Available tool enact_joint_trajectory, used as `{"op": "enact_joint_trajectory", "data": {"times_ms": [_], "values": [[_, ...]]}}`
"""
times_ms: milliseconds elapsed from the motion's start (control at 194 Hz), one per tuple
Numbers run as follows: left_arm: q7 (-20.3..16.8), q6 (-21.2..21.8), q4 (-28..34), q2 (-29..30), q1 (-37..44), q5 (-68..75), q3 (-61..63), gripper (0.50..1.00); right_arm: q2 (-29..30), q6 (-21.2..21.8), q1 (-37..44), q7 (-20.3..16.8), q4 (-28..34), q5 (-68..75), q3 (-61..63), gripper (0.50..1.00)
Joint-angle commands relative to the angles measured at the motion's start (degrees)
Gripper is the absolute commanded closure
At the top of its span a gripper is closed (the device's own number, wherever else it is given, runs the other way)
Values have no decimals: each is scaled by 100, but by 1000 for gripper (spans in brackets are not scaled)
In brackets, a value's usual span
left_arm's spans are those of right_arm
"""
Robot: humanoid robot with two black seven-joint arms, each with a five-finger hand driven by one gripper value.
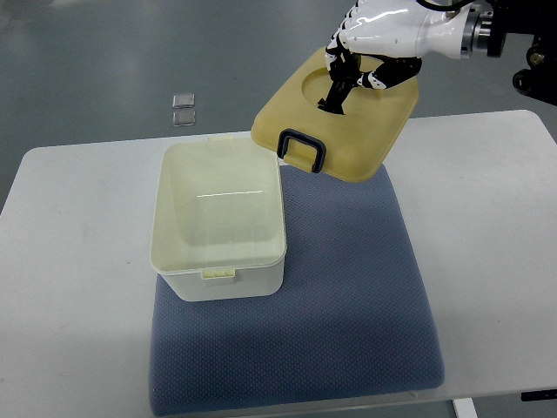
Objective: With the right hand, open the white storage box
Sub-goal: 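Lower the held lid onto the cushion beside the box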
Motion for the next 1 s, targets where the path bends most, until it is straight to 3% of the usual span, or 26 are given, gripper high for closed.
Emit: {"op": "enact_joint_trajectory", "data": {"times_ms": [0, 345, 943, 994], "values": [[0, 0, 1, 0, -1, -1, 0, 500, -169, -39, -306, 0, -2, -166, 60, 1000], [0, 0, 1, 0, -1, -1, 0, 500, -169, -391, -1044, 0, 7, -887, 227, 1000], [0, 0, -7, 0, -1, -1, 0, 500, 832, -408, -2196, 0, -37, -1493, 1114, 1000], [0, 0, 1, 0, -1, -1, 0, 500, 876, -408, -2275, 0, -55, -1493, 1176, 930]]}}
